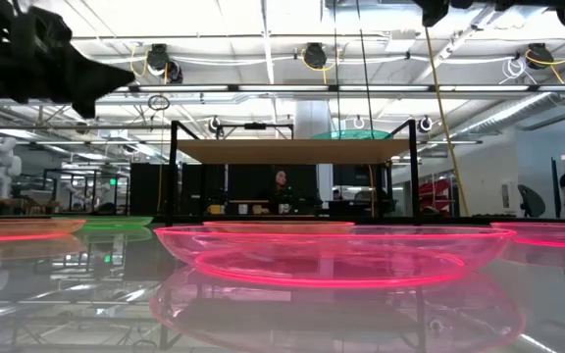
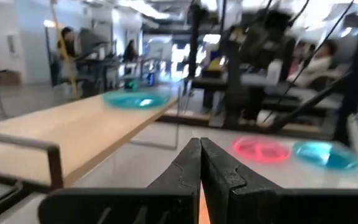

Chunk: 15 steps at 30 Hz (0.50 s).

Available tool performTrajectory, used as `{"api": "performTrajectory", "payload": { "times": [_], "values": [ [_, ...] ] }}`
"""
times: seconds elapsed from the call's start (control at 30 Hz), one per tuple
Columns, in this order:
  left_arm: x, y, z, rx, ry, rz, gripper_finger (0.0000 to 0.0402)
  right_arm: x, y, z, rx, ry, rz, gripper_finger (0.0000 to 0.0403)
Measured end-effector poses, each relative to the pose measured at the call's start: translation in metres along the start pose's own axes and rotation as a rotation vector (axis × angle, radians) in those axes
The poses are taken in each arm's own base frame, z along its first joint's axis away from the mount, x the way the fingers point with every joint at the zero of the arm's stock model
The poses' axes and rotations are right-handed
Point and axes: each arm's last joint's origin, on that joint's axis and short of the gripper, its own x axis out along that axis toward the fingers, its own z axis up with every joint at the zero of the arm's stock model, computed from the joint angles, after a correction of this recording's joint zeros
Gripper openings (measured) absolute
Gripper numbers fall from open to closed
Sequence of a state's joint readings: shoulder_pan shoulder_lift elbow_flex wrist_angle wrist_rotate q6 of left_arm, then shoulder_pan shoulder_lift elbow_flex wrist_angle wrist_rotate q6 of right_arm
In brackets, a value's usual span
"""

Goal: Place and stack plates onto a shelf
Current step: Stack the top green plate on top of the blue plate on the shelf

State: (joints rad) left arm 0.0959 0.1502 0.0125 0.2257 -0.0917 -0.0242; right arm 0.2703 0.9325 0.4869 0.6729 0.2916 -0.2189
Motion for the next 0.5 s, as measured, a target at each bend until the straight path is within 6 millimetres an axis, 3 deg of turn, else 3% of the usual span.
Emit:
{"api": "performTrajectory", "payload": {
  "times": [0.3, 0.5],
  "values": [
    [0.020, -0.008, 0.015, 0.052, 0.276, 0.103, 0.0008, 0.000, 0.000, -0.001, -0.005, 0.001, 0.000, 0.0128],
    [0.036, -0.023, 0.001, 0.185, 0.455, 0.072, 0.0008, 0.000, 0.000, -0.001, -0.003, 0.001, 0.000, 0.0128]
  ]
}}
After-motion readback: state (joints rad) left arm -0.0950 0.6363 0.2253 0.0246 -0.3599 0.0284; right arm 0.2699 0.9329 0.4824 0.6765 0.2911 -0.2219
